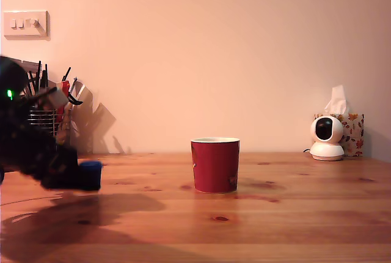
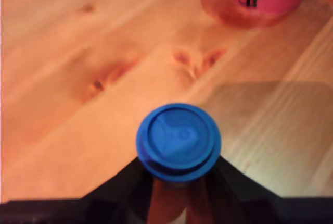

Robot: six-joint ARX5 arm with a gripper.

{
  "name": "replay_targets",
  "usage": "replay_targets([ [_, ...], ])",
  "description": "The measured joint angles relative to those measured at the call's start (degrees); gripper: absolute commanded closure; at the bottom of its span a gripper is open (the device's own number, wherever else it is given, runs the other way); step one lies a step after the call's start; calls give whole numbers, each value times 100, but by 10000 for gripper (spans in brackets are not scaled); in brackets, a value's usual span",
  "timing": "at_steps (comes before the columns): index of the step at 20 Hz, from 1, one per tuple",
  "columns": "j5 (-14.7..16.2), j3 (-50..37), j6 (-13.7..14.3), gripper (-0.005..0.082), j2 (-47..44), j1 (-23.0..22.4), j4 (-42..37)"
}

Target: Pick up the coffee capsules on the table and drop them inside the coffee cup

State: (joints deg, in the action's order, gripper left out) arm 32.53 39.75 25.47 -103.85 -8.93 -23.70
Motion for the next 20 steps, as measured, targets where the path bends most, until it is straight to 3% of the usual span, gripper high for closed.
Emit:
replay_targets([
  [5,146,0,-415,594,511,0,107],
  [12,146,0,-437,594,1036,-33,774],
  [20,144,0,-435,594,1276,-389,1303],
])
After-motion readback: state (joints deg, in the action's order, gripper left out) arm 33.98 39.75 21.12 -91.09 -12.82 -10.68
